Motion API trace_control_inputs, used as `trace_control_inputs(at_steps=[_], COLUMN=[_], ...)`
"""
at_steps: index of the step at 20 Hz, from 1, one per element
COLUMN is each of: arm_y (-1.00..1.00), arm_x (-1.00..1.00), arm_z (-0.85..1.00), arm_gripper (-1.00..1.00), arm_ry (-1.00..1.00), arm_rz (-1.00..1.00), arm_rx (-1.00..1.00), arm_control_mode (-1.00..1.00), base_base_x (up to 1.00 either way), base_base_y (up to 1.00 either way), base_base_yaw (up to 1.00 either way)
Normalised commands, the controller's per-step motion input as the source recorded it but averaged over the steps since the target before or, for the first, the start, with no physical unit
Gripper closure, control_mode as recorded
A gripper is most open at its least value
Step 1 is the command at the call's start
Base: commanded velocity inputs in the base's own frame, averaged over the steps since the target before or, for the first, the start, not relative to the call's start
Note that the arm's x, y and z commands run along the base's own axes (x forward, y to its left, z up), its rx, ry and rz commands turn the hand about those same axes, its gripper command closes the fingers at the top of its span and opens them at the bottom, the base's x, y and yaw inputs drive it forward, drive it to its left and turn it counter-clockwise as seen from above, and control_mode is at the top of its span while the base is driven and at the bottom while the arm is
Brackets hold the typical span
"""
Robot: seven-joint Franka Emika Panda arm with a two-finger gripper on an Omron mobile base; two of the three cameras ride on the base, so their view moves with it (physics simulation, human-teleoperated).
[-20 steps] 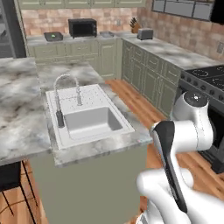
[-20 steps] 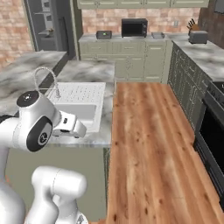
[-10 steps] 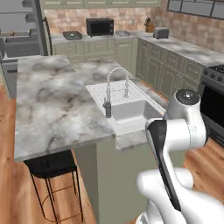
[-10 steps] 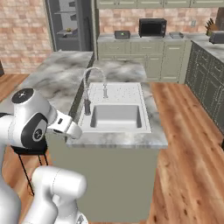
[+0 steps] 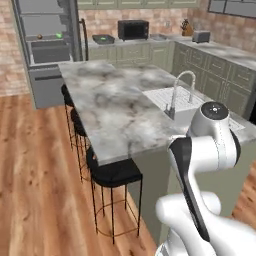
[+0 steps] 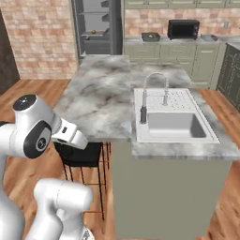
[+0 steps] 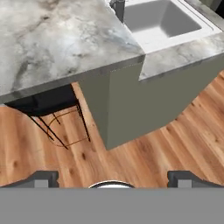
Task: Place one corn and one chicken drumstick in each tupperware on the nearby counter, to pack two identical lunches.
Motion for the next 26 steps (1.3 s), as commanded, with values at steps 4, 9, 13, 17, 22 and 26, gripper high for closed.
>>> trace_control_inputs(at_steps=[4,9,13,17,22,26], arm_y=[0.00,0.00,0.00,0.00,0.00,0.00], arm_x=[0.00,0.00,0.00,0.00,0.00,0.00], arm_z=[0.00,0.00,0.00,0.00,0.00,0.00], arm_gripper=[-1.00,-1.00,-1.00,-1.00,-1.00,-1.00], arm_ry=[0.00,0.00,0.00,0.00,0.00,0.00], arm_rz=[0.00,0.00,0.00,0.00,0.00,0.00], arm_rx=[0.00,0.00,0.00,0.00,0.00,0.00], arm_control_mode=[1.00,1.00,1.00,1.00,1.00,1.00], base_base_x=[0.06,0.15,0.37,0.66,0.85,1.00], base_base_y=[1.00,1.00,1.00,1.00,0.93,0.27], base_base_yaw=[0.00,0.00,0.01,0.05,0.05,0.00])
